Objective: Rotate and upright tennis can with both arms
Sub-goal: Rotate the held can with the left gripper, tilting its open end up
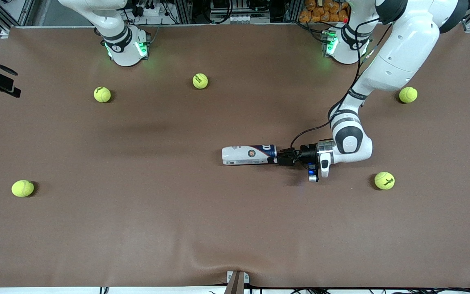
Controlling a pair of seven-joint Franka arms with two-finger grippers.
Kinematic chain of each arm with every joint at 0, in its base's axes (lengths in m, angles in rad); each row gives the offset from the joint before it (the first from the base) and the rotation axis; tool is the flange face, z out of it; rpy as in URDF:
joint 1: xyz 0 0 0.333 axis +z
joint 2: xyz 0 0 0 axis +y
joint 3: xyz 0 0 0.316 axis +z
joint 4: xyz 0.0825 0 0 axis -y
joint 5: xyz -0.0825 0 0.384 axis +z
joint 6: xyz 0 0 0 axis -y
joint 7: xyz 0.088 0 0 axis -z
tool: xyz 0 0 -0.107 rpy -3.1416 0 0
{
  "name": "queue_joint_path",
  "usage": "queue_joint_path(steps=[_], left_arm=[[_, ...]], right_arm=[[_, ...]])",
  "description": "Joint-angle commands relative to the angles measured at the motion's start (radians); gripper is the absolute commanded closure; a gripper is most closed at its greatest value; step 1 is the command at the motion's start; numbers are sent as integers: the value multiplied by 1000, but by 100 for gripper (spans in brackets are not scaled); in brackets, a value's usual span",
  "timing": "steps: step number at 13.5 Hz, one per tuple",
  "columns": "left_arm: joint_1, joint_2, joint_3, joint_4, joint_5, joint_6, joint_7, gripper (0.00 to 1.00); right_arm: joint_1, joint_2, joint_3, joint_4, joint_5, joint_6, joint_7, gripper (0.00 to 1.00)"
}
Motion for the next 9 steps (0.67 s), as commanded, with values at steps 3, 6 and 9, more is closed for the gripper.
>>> queue_joint_path(steps=[3, 6, 9], left_arm=[[10, -14, -2, 39, -18, -13, -52, 94], [12, -15, 0, 89, -4, -59, -147, 94], [-2, -35, 1, 160, 82, -62, -332, 94]], right_arm=[[12, -16, -4, 13, 0, -11, 91, 0], [14, -11, -7, 57, -5, -67, 158, 0], [14, -10, -7, 64, 0, -86, 184, 0]])
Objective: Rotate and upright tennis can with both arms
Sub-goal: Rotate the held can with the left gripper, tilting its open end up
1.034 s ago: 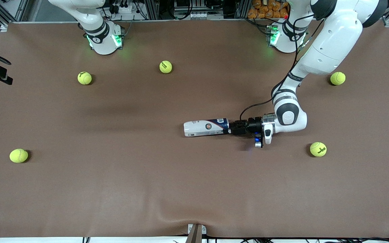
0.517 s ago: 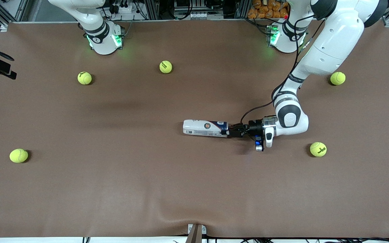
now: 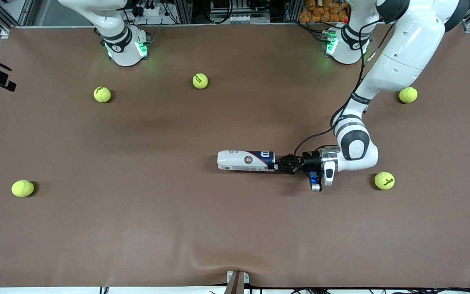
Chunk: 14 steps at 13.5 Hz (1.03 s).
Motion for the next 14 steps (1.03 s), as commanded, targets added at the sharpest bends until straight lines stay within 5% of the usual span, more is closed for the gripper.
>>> queue_joint_path(steps=[1, 8, 14], left_arm=[[-6, -28, 1, 71, 100, -11, -203, 93], [-15, -46, 0, 194, 183, -11, -467, 92], [-20, -71, -3, 362, 522, -13, -815, 92]], right_arm=[[12, -5, -6, 13, 6, -19, 29, 0], [12, 1, -9, 26, -3, 55, 18, 0], [14, 3, -7, 26, -8, 79, 17, 0]])
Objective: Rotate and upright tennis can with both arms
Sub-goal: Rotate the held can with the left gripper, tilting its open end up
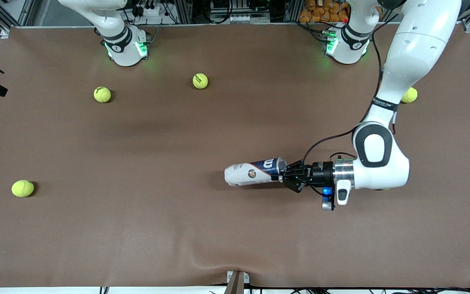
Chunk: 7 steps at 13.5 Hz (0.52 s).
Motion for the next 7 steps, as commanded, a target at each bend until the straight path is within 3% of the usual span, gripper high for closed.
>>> queue_joint_path(steps=[1, 5, 7], left_arm=[[-9, -13, -1, 41, 85, -11, -80, 92], [-43, -19, 2, 41, 125, -9, -85, 92], [-58, -42, 2, 41, 165, -9, -85, 98]], right_arm=[[13, 2, -7, 13, -7, 0, 12, 0], [15, 2, -5, 13, -19, -6, 12, 0], [45, 2, -5, 13, -76, -6, 12, 0]])
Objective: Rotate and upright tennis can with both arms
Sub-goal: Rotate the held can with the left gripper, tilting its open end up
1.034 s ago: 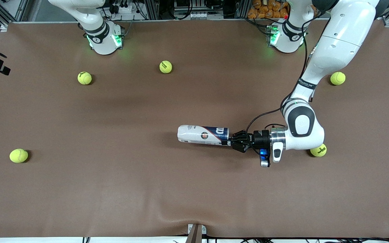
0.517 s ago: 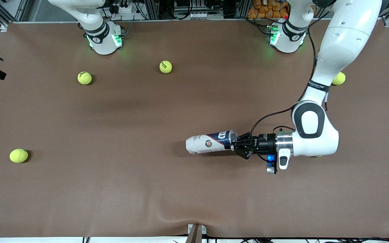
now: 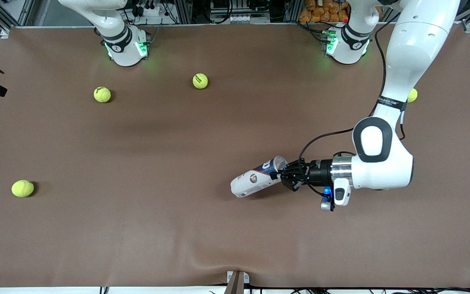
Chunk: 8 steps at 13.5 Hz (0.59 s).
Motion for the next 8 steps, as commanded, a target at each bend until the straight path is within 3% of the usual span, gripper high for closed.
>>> queue_joint_path(steps=[1, 3, 8], left_arm=[[-17, -34, 3, 6, 67, -7, -44, 98], [-21, -52, -1, 6, 139, -7, -114, 98], [-168, -89, 2, 39, 361, -8, -330, 98]], right_arm=[[47, 2, -6, 13, -62, -10, 12, 0], [45, 2, -7, 13, -58, -13, 14, 0], [27, 4, -12, 11, 2, -31, 16, 0]])
